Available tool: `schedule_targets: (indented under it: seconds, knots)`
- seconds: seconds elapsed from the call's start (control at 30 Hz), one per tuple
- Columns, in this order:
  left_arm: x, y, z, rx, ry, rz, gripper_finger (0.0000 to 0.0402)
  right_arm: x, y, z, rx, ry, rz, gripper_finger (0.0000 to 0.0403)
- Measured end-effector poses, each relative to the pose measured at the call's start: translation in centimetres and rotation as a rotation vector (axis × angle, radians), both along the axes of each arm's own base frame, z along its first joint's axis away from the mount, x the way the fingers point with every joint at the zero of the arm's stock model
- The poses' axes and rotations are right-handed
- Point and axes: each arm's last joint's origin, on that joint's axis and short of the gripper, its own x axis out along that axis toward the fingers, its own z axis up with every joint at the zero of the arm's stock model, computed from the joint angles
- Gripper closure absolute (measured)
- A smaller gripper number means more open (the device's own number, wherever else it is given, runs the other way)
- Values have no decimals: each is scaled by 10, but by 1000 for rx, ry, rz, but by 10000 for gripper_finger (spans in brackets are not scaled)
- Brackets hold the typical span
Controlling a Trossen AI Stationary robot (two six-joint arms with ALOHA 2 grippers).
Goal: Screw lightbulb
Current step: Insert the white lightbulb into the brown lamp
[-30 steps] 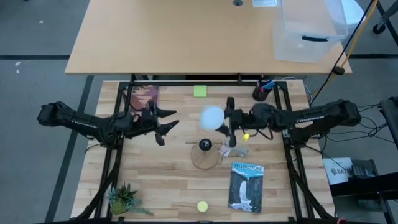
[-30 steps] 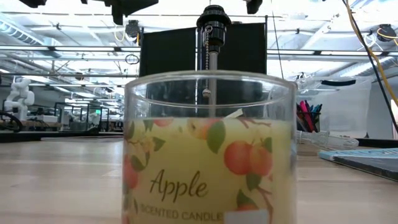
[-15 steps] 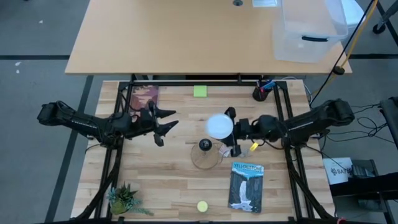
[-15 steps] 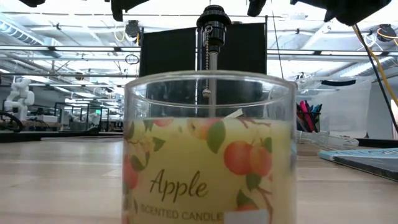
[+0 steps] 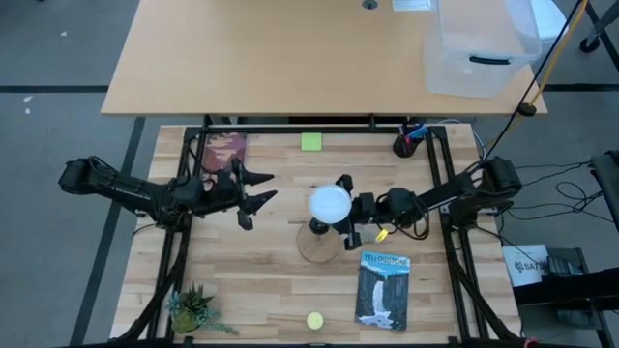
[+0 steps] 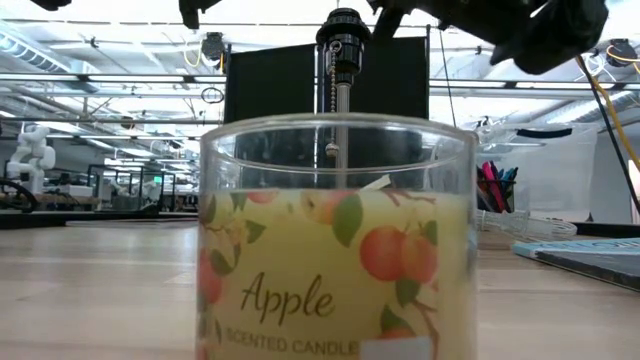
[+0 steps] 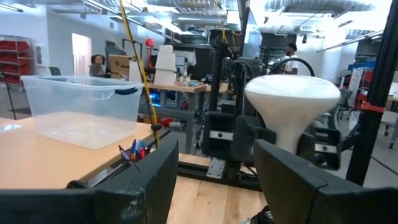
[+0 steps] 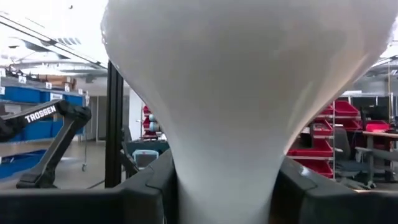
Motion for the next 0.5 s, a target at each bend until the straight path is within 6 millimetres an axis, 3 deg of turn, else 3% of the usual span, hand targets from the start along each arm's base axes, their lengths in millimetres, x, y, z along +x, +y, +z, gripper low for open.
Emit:
schedule_targets:
  seconds: [0.17,0.5]
  knots:
    - [0,0,0,-2,-1,-1,189,15,4,-1,-12,-2,32,253]
    - [0,-1,0,0,-1,-24,189,25,6,-15,-14,25,55,255]
